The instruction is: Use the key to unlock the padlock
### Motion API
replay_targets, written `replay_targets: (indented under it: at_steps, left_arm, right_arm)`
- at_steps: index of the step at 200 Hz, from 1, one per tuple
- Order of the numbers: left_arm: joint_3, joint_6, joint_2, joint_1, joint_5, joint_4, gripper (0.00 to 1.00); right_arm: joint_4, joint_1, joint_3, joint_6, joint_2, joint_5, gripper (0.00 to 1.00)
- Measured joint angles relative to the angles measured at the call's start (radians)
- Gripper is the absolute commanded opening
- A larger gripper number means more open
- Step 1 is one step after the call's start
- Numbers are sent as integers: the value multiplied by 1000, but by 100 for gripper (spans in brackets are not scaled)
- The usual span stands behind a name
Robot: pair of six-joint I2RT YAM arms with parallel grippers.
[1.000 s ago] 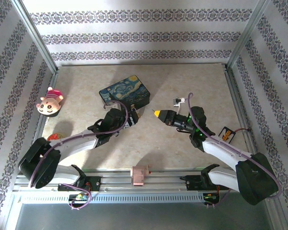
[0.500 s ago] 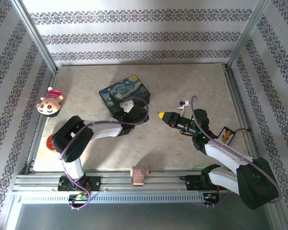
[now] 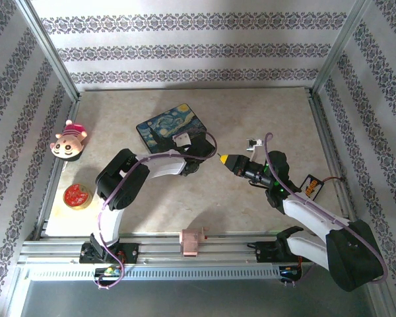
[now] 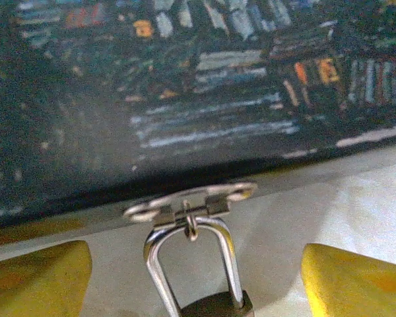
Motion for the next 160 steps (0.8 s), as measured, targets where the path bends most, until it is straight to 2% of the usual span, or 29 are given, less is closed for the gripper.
replay_targets:
  at_steps: [53, 79, 117, 143, 160]
  left_arm:
    - [25, -29, 21, 0, -18, -77, 69]
    - [19, -37, 21, 0, -18, -80, 64]
    - [0, -42, 21, 0, -13, -76, 51]
    - [0, -41, 21, 0, -10, -66, 50]
    - [0, -40, 21, 0, -9, -63, 43]
  right_arm:
    - [0, 0, 0, 0, 0, 0, 0]
    - [0, -6, 0, 0, 0, -2, 0]
    - [0, -6, 0, 0, 6, -3, 0]
    - [0, -6, 0, 0, 10, -3, 0]
    - [0, -6, 0, 0, 10, -4, 0]
